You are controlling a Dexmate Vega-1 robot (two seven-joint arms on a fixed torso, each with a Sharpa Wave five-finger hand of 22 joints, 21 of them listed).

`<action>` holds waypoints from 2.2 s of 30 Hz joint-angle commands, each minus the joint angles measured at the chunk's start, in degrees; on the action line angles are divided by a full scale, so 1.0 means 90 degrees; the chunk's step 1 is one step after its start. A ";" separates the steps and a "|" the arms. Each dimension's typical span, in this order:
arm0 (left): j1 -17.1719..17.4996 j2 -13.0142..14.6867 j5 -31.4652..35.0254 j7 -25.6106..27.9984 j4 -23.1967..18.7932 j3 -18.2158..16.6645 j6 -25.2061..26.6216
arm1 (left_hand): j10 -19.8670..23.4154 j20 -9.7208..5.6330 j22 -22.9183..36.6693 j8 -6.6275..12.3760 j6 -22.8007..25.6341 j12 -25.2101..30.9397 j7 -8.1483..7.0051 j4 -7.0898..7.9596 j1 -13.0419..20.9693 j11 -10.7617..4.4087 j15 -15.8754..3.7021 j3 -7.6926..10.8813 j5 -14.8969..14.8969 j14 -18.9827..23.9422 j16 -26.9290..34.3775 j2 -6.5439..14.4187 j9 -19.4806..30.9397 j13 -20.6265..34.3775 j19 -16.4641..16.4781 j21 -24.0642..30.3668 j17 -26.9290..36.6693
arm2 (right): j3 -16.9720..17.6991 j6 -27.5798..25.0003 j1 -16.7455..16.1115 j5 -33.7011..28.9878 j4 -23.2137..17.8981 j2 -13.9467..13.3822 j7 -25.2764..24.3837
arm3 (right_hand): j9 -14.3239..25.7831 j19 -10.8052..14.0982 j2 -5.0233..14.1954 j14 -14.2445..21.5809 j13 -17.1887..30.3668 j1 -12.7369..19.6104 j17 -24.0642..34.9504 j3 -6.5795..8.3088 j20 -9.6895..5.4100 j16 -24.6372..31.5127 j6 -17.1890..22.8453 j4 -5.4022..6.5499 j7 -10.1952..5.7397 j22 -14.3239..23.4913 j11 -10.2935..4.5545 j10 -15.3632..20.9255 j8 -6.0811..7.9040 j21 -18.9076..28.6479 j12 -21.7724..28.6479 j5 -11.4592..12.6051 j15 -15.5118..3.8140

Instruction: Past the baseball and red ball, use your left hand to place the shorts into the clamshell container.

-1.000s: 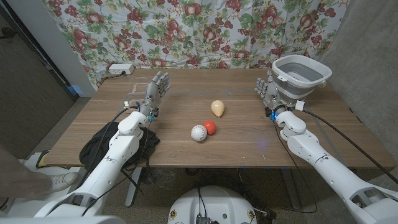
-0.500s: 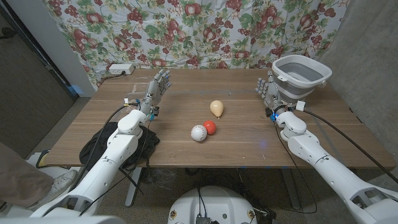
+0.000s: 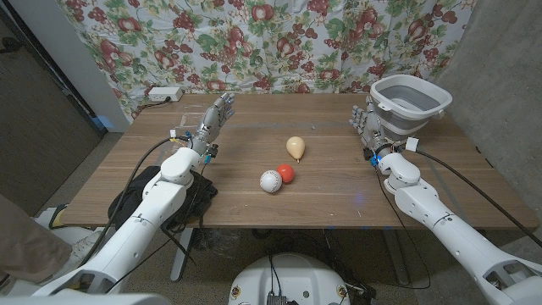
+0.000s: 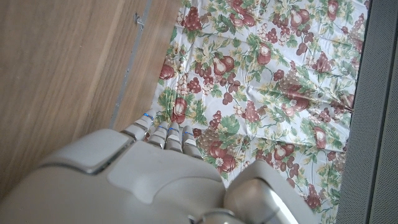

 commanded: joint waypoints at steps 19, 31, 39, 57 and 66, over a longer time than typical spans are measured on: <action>0.0501 0.0873 0.0823 0.1150 -0.1210 0.0331 0.0455 | 0.0065 -0.0212 0.0017 0.0019 0.0072 0.0023 0.0006 -0.0064 -0.0003 0.0005 -0.0483 -0.0001 -0.0004 -0.0141 -0.0011 0.0019 0.0008 0.0034 -0.0023 -0.0006 0.0027 | -0.0001 -0.0066 -0.0103 -0.0021 -0.0259 -0.0133 0.0011 | 0.0010 -0.0036 0.0064 -0.0081 0.0014 0.0063 0.0012 -0.0014 0.0000 0.0000 -0.0013 -0.0029 0.0026 0.0029 0.0025 -0.0086 0.0035 -0.0005 -0.0020 0.0035 -0.0004; 0.0476 0.1047 0.1203 0.1523 -0.1392 0.0455 0.0681 | 0.0159 -0.0208 0.0015 0.0050 0.0188 0.0052 0.0036 -0.0094 0.0023 -0.0012 -0.0488 0.0005 -0.0002 -0.0130 0.0012 0.0033 0.0008 0.0035 -0.0011 0.0005 0.0025 | 0.0003 -0.0028 -0.0113 -0.0068 -0.0253 -0.0134 -0.0034 | 0.0010 -0.0060 0.0070 -0.0100 0.0014 0.0078 0.0012 -0.0009 0.0004 -0.0001 -0.0016 -0.0039 0.0023 0.0029 0.0029 -0.0103 0.0035 -0.0010 -0.0022 0.0036 0.0011; 0.0558 0.1251 0.1522 0.1763 -0.1609 0.0508 0.0897 | 0.0076 -0.0206 0.0011 0.0030 0.0183 0.0008 0.0005 -0.0142 0.0118 -0.0026 -0.0506 0.0072 0.0016 -0.0157 0.0006 0.0125 0.0007 0.0034 -0.0022 0.0000 0.0020 | -0.0027 -0.0028 -0.0071 -0.0111 -0.0234 -0.0104 -0.0052 | 0.0009 -0.0077 0.0072 -0.0111 0.0014 0.0087 0.0012 -0.0007 -0.0002 0.0001 -0.0013 -0.0046 0.0032 0.0029 0.0046 -0.0116 0.0036 -0.0012 -0.0024 0.0036 0.0021; 0.0793 0.1582 0.1735 0.2022 -0.1913 0.0453 0.1004 | -0.0017 0.0057 0.0007 0.0014 0.0239 -0.0028 -0.0043 -0.0256 0.0210 -0.0196 -0.0519 0.0106 0.0027 -0.0228 0.0008 0.0119 0.0004 0.0032 -0.0152 -0.0035 0.0022 | -0.0044 -0.0099 -0.0085 -0.0140 -0.0372 -0.0112 -0.0114 | 0.0009 -0.0084 0.0073 -0.0100 0.0012 0.0105 0.0010 -0.0006 -0.0018 0.0014 0.0029 -0.0062 0.0046 0.0029 0.0120 -0.0072 0.0050 -0.0004 -0.0001 0.0036 0.0088; 0.0971 0.1825 0.1775 0.1949 -0.2183 0.0381 0.1261 | -0.0063 0.0677 0.0011 -0.0027 0.0188 -0.0035 -0.0100 -0.0315 0.0230 -0.0229 -0.0418 0.0124 0.0031 -0.0261 0.0017 0.0125 0.0005 0.0032 -0.0246 -0.0038 0.0027 | -0.0052 -0.0105 -0.0053 -0.0175 -0.0356 -0.0131 -0.0102 | 0.0009 -0.0102 0.0072 -0.0103 0.0011 0.0108 0.0010 -0.0010 0.0055 0.0016 0.0024 -0.0068 0.0027 0.0029 0.0083 -0.0072 0.0045 -0.0004 0.0002 0.0032 0.0219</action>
